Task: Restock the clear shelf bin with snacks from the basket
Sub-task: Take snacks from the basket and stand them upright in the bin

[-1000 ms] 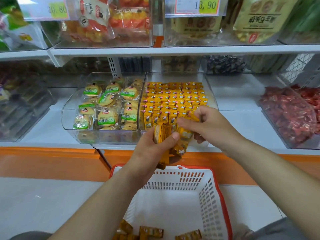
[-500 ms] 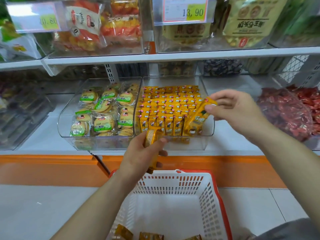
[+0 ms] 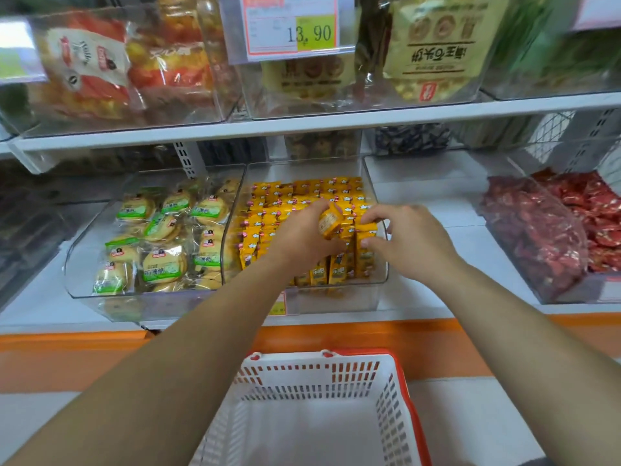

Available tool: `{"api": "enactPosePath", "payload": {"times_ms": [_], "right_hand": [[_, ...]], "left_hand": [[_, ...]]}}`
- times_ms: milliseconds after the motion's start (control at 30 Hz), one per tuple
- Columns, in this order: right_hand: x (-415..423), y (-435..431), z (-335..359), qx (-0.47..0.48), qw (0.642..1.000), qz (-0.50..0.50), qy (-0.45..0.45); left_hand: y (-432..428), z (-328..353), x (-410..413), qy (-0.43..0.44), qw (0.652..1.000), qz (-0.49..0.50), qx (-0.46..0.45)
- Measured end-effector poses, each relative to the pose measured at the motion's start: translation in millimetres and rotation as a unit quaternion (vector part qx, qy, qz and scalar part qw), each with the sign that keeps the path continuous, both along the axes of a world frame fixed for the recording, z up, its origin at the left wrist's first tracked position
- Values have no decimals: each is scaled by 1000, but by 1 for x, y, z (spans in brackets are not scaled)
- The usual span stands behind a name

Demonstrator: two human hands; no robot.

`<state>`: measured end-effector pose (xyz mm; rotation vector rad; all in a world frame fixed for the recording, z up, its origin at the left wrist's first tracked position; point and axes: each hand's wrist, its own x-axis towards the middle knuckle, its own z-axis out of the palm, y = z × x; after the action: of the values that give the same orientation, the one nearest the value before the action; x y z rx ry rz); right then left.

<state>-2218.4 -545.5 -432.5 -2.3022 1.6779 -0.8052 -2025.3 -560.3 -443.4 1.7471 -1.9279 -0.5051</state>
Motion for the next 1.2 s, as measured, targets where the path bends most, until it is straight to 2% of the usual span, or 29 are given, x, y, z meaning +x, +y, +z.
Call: {"api": "enactPosePath", "payload": {"times_ms": [133, 200, 300, 367, 533, 700, 1000, 1200], "right_hand": [[4, -9, -5, 26, 999, 11, 44], [9, -12, -7, 17, 996, 14, 84], [16, -18, -8, -54, 993, 2, 109], [18, -22, -8, -68, 992, -1, 106], [16, -23, -15, 28, 999, 12, 27], [26, -24, -14, 15, 995, -24, 97], [37, -25, -18, -17, 981, -45, 189], [21, -10, -4, -5, 980, -26, 200]], "left_hand": [[-9, -16, -2, -132, 990, -53, -11], [-9, -18, 2, -151, 987, -39, -36], [-6, -21, 11, -97, 995, -12, -37], [-3, -23, 14, -70, 997, -11, -37], [0, -24, 17, 14, 1000, 1, -8], [2, -25, 18, 83, 996, 7, 11], [5, -8, 16, 149, 988, -7, 48], [31, 25, 27, 113, 989, -54, 81]]}}
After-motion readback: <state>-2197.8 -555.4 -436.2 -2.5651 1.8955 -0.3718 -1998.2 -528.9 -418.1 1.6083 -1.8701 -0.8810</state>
